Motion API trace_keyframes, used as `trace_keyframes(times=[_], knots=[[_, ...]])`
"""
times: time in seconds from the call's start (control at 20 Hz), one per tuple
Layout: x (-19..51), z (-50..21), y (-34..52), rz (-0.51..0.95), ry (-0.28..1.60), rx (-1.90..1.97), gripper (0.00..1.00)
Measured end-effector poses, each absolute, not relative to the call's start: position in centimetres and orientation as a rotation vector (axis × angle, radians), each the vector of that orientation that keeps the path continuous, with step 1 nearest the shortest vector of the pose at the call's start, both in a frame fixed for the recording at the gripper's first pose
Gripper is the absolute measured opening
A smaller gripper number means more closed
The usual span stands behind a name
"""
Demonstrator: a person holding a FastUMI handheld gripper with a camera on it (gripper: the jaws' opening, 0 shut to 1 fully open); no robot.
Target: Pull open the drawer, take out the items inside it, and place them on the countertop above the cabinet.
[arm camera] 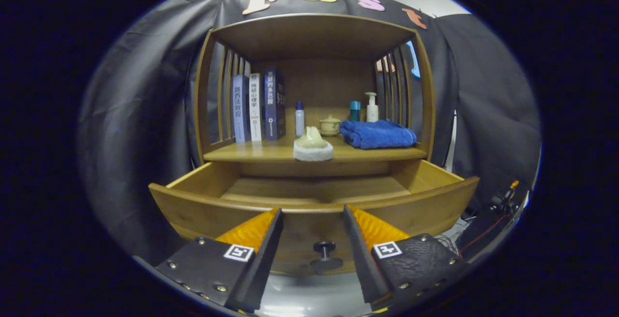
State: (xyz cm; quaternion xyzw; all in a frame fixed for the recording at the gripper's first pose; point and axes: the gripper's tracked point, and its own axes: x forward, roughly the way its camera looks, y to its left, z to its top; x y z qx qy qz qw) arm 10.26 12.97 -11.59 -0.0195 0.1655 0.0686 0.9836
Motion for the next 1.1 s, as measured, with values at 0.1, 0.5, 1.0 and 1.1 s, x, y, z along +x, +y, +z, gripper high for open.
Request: trace_keyframes(times=[0.1,0.5,1.0,1.1], knots=[[11.3,-11.5,13.4,0.135,0.334,-0.043,0.78],[15.5,-12.3,14.0,0.138,0.357,-0.046,0.79],[21.7,-13.2,15.2,0.143,0.375,-0.060,0.79],[22.6,-13.3,15.3,0.145,0.371,-0.054,0.79]])
